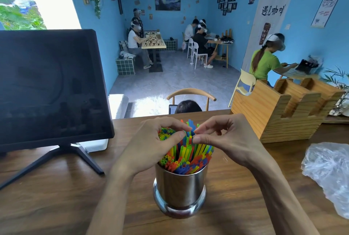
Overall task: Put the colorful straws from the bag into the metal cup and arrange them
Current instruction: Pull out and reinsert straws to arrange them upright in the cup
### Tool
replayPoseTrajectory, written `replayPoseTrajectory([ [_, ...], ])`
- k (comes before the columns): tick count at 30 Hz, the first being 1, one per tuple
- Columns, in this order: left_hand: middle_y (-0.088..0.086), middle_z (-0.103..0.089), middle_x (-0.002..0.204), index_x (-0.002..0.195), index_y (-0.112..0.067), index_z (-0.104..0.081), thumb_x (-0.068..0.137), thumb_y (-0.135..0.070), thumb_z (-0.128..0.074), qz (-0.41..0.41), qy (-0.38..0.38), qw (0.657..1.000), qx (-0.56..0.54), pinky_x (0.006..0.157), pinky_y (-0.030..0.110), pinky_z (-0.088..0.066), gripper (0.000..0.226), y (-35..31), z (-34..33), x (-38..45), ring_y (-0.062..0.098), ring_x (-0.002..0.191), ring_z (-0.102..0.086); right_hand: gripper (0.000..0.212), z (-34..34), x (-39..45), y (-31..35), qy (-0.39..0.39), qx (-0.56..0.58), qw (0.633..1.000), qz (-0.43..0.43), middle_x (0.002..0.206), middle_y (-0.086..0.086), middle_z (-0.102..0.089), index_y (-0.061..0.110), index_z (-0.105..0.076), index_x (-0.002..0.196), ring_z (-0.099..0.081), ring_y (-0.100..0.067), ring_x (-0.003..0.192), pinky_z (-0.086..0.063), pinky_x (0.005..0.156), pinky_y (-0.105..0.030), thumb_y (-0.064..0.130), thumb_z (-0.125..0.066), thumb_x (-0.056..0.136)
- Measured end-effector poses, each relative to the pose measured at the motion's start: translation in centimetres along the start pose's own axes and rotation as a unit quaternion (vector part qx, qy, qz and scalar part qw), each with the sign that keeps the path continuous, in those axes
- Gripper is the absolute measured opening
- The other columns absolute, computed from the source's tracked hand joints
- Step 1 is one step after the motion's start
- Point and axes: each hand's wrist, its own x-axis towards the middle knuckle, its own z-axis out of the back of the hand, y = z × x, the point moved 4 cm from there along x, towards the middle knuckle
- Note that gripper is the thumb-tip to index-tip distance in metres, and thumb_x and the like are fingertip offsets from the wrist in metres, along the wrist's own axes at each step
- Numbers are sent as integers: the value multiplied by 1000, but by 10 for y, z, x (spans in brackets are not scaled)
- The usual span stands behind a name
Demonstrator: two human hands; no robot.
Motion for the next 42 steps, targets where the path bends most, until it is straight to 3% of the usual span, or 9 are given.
replayPoseTrajectory([
  [9,-23,-67,102,92,-51,-76,76,-69,-62,-31,-28,999,2,95,16,-40,28,-8,0,0,4,120,-49,33,2,16,49,-116,61,986,103,85,8,-79,28,-76,96,-76,-14,75,-60,69,-27,26,-91,66],
  [14,-20,-69,90,81,-49,-75,75,-63,-67,-45,-45,998,-22,82,18,-45,17,-14,-5,0,4,96,-61,30,-6,18,54,-179,107,969,129,94,5,-79,30,-73,100,-77,-17,79,-62,73,-31,20,-89,77],
  [19,-1,-74,73,87,-31,-79,85,-35,-68,-84,-187,936,-286,66,16,-50,12,-19,14,-2,5,66,-64,28,-17,14,23,-23,105,994,22,103,-2,-79,24,-70,120,-74,-17,100,-53,85,-24,37,-66,95],
  [23,5,-73,71,85,-24,-78,80,-33,-72,-54,-240,902,-356,60,19,-50,12,-9,23,-3,10,61,-61,17,-8,6,10,-8,149,989,20,84,-8,-78,22,-80,101,-74,-14,72,-54,69,-20,34,-73,92],
  [28,3,-75,73,83,-28,-79,73,-28,-79,-45,-222,905,-360,62,21,-53,10,-7,18,-1,13,65,-67,50,7,5,10,-18,347,938,-13,74,-9,-74,22,-82,88,-73,-15,68,-56,59,-21,65,-86,62],
  [32,-2,-77,77,79,-27,-82,66,-21,-88,-29,-163,930,-328,66,19,-55,16,-8,14,-1,9,72,-72,26,14,9,18,-124,393,911,24,75,-2,-76,21,-82,80,-76,-15,72,-59,65,-20,41,-87,65],
  [35,-1,-79,82,80,-33,-82,69,-38,-83,-23,-134,957,-255,68,26,-58,12,-9,15,-3,15,78,-74,16,30,10,17,-240,423,873,28,88,4,-76,22,-78,88,-76,-17,86,-59,72,-24,34,-74,77],
  [39,-7,-78,85,83,-40,-81,70,-51,-79,2,-68,988,-136,75,35,-57,17,-3,19,-6,13,84,-70,33,48,9,17,-357,310,876,98,82,1,-74,21,-55,122,-75,-19,76,-58,68,-30,27,-69,92],
  [42,-10,-77,86,87,-43,-80,78,-51,-83,13,-43,994,-98,73,40,-55,13,-1,20,-6,7,79,-66,32,40,8,18,-353,189,903,154,78,-3,-74,22,-48,115,-75,-24,67,-56,56,-29,16,-71,94],
])
